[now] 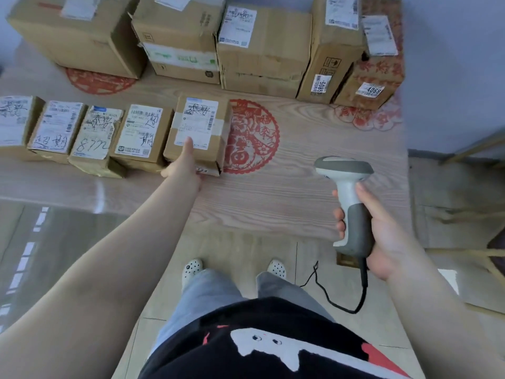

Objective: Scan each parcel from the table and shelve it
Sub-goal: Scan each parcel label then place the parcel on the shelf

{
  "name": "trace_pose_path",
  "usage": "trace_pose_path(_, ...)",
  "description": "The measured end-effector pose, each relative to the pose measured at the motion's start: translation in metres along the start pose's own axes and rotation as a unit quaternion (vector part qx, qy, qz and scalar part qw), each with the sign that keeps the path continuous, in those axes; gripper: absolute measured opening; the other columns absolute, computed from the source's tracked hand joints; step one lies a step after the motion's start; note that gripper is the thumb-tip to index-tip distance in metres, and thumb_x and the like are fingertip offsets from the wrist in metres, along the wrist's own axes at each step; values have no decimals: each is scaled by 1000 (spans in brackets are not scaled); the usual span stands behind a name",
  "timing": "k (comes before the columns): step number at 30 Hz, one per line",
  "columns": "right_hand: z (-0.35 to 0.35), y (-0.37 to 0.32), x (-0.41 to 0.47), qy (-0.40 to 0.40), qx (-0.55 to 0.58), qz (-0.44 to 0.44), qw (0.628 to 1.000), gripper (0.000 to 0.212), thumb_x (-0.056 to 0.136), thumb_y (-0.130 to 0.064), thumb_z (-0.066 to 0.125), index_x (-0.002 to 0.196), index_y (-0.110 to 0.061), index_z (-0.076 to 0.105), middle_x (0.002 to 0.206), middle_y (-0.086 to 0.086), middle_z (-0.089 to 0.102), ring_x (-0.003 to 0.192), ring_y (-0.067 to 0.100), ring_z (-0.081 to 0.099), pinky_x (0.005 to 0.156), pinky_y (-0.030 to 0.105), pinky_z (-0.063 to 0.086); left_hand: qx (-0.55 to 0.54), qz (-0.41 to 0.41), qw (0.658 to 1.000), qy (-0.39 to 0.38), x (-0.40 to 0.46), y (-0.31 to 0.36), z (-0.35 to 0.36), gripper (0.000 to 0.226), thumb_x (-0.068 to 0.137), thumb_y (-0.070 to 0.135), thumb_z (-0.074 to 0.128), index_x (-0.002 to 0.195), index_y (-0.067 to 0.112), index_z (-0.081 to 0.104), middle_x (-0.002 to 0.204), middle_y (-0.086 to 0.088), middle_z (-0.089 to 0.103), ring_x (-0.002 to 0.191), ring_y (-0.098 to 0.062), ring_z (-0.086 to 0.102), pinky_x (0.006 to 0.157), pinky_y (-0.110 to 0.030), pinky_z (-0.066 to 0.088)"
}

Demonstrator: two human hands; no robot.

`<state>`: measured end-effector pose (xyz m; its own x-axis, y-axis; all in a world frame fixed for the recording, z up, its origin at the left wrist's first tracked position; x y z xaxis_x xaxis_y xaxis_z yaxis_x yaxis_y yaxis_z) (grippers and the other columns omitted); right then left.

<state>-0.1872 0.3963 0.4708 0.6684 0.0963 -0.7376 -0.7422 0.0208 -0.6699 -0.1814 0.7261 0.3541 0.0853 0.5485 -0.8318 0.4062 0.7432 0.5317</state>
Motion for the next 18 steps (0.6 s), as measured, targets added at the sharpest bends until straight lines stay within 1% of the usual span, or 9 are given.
trace_pose_path(3,-16,-8,12,-21,-18,12,1000,37,93,-51,54,100,-20,72,65,1,60,54,10,53,68,27,40,4,19,1000,2,28,-10,9,106,55,58,89,141,20,42,134,-4,54,104,-30,61,77,-42,60)
trace_pose_path(5,-22,-13,17,-35,-28,16,999,36,94,-50,53,100,-20,72,66,1,60,55,11,52,67,28,39,-30,22,999,17,27,-14,12,107,50,43,97,137,19,39,133,-9,54,104,-37,63,71,-52,61)
trace_pose_path(7,-25,-18,23,-45,-32,22,998,37,94,-51,53,100,-20,72,67,1,59,57,12,52,66,28,39,-56,35,998,22,1,-14,14,99,60,29,96,136,17,34,131,-10,52,103,-39,63,66,-55,62)
trace_pose_path(9,-27,-22,27,-49,-39,22,998,38,93,-52,53,103,-19,71,68,1,60,57,12,52,65,28,40,-59,37,998,-3,-17,-18,21,86,69,22,91,134,14,36,128,-9,52,89,-33,64,61,-51,62)
trace_pose_path(11,-28,-27,31,-58,-44,17,997,39,93,-51,54,104,-18,71,69,2,60,57,13,52,64,28,40,-51,35,998,-23,-26,-24,29,78,76,20,87,132,13,35,123,-10,52,74,-28,61,63,-47,63)
trace_pose_path(14,-29,-35,35,-70,-49,8,996,40,93,-51,53,106,-17,72,68,2,59,56,12,53,64,27,40,-27,24,999,-38,-35,-31,40,77,80,23,84,134,14,30,116,-9,46,64,-27,60,74,-48,63)
trace_pose_path(15,-30,-38,35,-73,-50,5,996,40,94,-50,53,105,-17,72,68,2,60,56,12,53,64,26,41,-21,21,999,-37,-37,-32,42,79,79,26,84,135,15,29,118,-9,46,68,-29,63,76,-49,62)
trace_pose_path(16,-30,-40,36,-74,-50,1,996,39,94,-50,52,104,-17,72,69,2,60,56,12,53,65,26,41,-14,22,999,-27,-36,-31,44,84,78,30,85,138,16,28,123,-8,47,78,-31,65,78,-49,62)
trace_pose_path(18,-31,-45,36,-75,-49,-6,996,38,95,-49,53,102,-17,72,69,2,60,57,11,54,68,26,42,6,30,999,13,-33,-26,42,100,75,44,85,148,20,21,130,-4,45,101,-31,62,86,-47,60)
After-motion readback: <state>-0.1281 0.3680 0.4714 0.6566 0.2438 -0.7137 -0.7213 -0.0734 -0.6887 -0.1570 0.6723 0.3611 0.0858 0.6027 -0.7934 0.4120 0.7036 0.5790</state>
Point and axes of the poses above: each hand's wrist, its own x-axis towards the middle knuckle, its own z-axis out of the palm, y = z × x, the point moved 3 cm from there along x, towards the middle knuckle
